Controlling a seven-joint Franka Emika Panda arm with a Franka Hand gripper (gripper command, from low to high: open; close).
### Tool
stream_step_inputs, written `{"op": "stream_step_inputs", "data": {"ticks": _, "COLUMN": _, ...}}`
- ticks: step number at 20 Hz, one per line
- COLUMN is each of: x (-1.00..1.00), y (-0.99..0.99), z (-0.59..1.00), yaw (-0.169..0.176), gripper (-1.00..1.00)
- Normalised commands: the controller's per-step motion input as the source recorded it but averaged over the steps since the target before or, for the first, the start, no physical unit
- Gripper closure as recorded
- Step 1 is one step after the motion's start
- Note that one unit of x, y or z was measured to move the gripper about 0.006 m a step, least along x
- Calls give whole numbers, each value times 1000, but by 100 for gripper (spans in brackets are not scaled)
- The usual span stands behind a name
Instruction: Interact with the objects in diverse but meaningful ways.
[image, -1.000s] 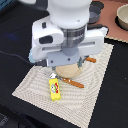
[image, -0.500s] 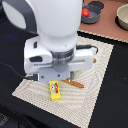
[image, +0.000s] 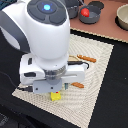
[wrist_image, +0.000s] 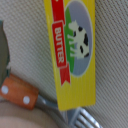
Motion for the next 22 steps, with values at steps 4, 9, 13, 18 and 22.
{"op": "stream_step_inputs", "data": {"ticks": 4, "x": 0, "y": -44, "z": -379, "yaw": 0, "gripper": 100}}
{"op": "stream_step_inputs", "data": {"ticks": 9, "x": -1, "y": -84, "z": -363, "yaw": 0, "gripper": 100}}
{"op": "stream_step_inputs", "data": {"ticks": 13, "x": 0, "y": -121, "z": -332, "yaw": 0, "gripper": 100}}
{"op": "stream_step_inputs", "data": {"ticks": 18, "x": 0, "y": -179, "z": -196, "yaw": 2, "gripper": 100}}
{"op": "stream_step_inputs", "data": {"ticks": 22, "x": -99, "y": -91, "z": 794, "yaw": 0, "gripper": 100}}
